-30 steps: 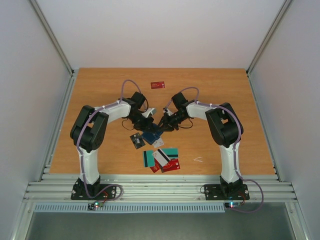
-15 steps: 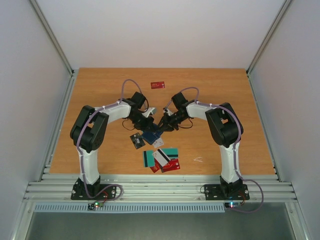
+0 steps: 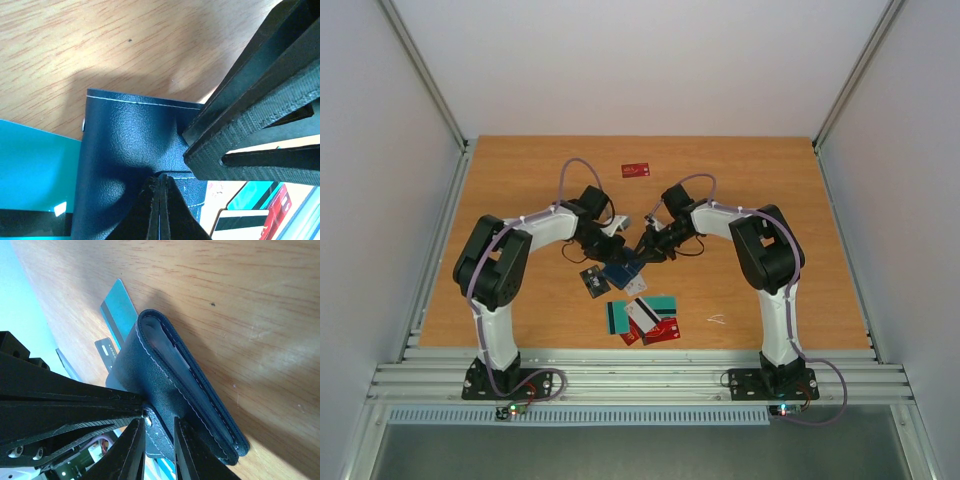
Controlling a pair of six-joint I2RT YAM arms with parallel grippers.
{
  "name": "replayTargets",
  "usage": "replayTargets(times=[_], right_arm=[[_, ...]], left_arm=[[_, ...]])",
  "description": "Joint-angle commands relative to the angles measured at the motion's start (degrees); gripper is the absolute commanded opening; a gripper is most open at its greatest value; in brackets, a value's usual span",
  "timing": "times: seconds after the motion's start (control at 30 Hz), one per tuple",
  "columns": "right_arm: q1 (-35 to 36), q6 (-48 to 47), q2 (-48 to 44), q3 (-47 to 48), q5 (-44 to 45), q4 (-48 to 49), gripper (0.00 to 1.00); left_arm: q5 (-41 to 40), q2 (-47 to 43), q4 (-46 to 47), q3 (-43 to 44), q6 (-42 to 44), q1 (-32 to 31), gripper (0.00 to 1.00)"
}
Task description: Put the credit cards into the card holder
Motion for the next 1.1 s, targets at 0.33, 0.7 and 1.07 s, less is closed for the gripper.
replayTargets(times=[0.33, 0.7, 1.07], right_arm=[[0.37, -1.11, -2.23, 0.79, 3.92, -2.86, 0.19], [0.37, 0.07, 0.77, 2.01, 4.05, -2.51, 0.19], [0.37, 0.21, 1.92, 2.25, 3.84, -2.60, 0.19]], left_arm=[[-0.25, 0.24, 2.42, -2.25, -1.00, 0.42, 0.00], [5.05, 0.59, 1.78, -1.08, -2.02, 0.17, 0.00], [3.64, 1.17, -0.54, 0.59, -3.09, -1.68, 0.00]])
